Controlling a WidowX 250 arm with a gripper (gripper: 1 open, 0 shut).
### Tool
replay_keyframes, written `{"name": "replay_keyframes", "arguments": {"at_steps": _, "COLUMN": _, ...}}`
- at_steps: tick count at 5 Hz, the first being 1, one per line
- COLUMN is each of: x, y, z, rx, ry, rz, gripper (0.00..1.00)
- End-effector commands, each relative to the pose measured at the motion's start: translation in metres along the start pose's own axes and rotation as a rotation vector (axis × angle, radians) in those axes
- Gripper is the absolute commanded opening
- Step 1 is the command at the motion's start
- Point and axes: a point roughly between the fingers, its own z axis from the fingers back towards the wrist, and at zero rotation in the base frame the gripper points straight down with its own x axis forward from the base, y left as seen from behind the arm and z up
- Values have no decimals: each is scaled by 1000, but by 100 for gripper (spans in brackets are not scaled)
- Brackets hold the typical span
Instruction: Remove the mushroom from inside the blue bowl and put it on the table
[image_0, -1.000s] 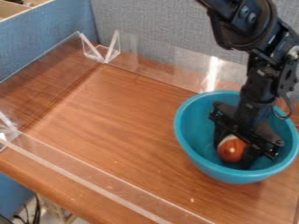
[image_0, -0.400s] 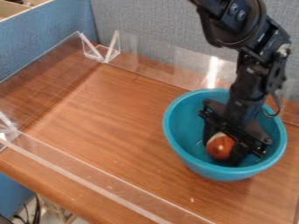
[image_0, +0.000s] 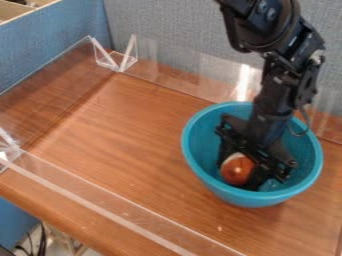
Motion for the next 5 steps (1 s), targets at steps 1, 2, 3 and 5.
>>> {"name": "replay_keyframes", "arguments": {"at_steps": 1, "x": 4, "y": 4, "z": 35, "rx": -7, "ry": -100, "rz": 4, "gripper": 0}}
{"name": "replay_keyframes", "arguments": {"at_steps": 2, "x": 2, "y": 3, "z": 43, "rx": -10, "ry": -115, "rz": -7, "gripper": 0}}
{"name": "replay_keyframes", "arguments": {"at_steps": 3, "x": 0, "y": 3, "z": 52, "rx": -15, "ry": -132, "rz": -15, "gripper": 0}}
{"name": "replay_keyframes", "arguments": {"at_steps": 5, "x": -6, "y": 3, "z": 77, "rx": -9, "ry": -174, "rz": -29, "gripper": 0}}
